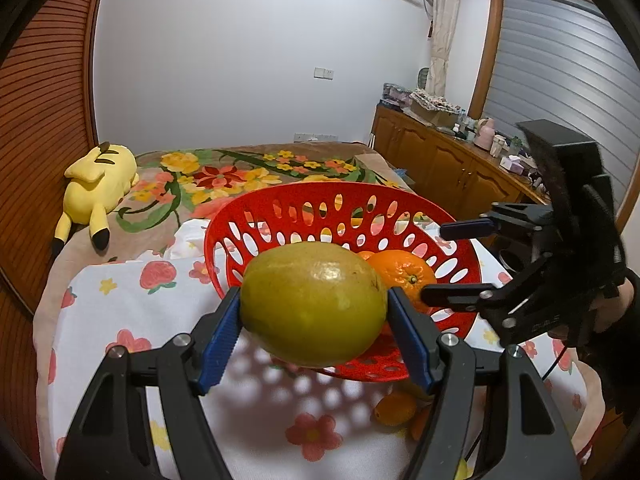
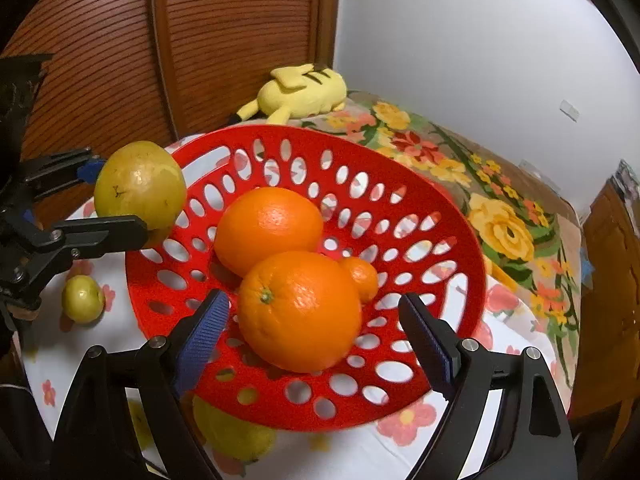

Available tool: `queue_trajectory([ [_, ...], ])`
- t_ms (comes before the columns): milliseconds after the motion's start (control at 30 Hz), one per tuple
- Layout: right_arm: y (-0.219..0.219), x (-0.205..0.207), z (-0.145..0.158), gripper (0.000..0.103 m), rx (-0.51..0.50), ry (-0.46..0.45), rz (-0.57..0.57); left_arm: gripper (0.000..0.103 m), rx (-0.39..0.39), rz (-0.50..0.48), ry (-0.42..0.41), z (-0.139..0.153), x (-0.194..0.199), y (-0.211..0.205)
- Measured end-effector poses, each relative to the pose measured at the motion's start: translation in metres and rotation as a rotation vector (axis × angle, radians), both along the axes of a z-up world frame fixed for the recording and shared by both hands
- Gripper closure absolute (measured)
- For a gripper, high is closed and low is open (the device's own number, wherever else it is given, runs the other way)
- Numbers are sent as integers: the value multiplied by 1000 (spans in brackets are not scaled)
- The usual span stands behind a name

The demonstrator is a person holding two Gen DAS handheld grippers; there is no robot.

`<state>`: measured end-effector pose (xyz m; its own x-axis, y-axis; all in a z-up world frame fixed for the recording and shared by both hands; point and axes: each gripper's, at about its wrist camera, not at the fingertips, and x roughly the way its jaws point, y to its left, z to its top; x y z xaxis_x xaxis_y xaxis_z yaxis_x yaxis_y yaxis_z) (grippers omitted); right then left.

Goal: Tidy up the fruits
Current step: 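Open both tools to release the pomelo and orange into the basket, then withdraw both open tools from the basket toward the loose fruit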

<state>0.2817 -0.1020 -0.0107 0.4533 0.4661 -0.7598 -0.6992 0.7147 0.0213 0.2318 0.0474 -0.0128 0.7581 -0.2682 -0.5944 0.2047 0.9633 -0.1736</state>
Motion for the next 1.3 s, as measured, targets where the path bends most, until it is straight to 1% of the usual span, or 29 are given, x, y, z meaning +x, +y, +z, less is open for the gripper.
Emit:
queue_trajectory([
  [300,-28,-13,11,14,56,-14,-46,32,7,-33,21,-3,6,-14],
  [433,-36,-17,12,14,65,-13,-62,32,28,-28,56,-8,10,-21],
  [500,-41,-19,12,14,76,-14,-72,32,38,-27,51,-8,9,-24],
  [567,-44,-22,13,14,83,-19,-82,32,27,-34,63,-8,8,-26],
  [800,-61,-35,14,14,123,-27,-148,32,43,-52,77,-6,1,-34],
  [867,-67,-40,14,14,137,-27,-166,32,49,-55,74,-6,1,-36],
  [1000,-76,-51,13,14,159,-19,-196,29,29,-63,45,3,-4,-34],
  [1300,-94,-79,7,14,212,-7,-274,28,40,-51,-12,21,-35,-28],
])
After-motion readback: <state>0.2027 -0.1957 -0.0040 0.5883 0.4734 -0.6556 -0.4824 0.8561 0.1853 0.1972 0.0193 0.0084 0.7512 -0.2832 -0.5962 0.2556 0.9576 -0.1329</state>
